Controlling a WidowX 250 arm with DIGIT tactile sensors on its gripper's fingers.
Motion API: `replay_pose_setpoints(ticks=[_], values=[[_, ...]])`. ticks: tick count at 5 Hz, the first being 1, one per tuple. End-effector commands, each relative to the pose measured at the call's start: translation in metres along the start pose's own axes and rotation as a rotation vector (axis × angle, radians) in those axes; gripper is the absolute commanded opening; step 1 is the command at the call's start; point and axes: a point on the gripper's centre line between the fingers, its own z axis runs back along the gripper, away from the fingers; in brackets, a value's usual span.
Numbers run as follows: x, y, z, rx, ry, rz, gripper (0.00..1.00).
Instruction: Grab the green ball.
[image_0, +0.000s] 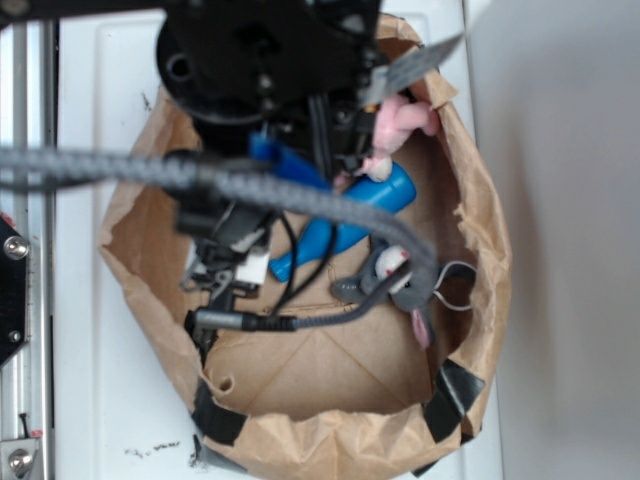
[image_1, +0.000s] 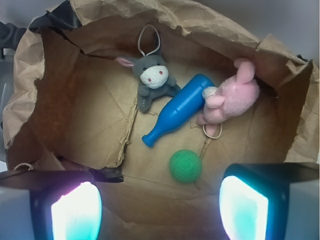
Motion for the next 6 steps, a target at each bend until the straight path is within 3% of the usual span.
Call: replay_pose_setpoints(ticks=[1,2,6], values=[[-0.015,0.01,-0.005,0.02,-0.054,-0.011,1.0],[-0.025,0.023,-0.042,0.022,-0.059,-0.037,1.0],[-0.014,0.023,-0.149,0.198,0.092,-0.056,1.0]])
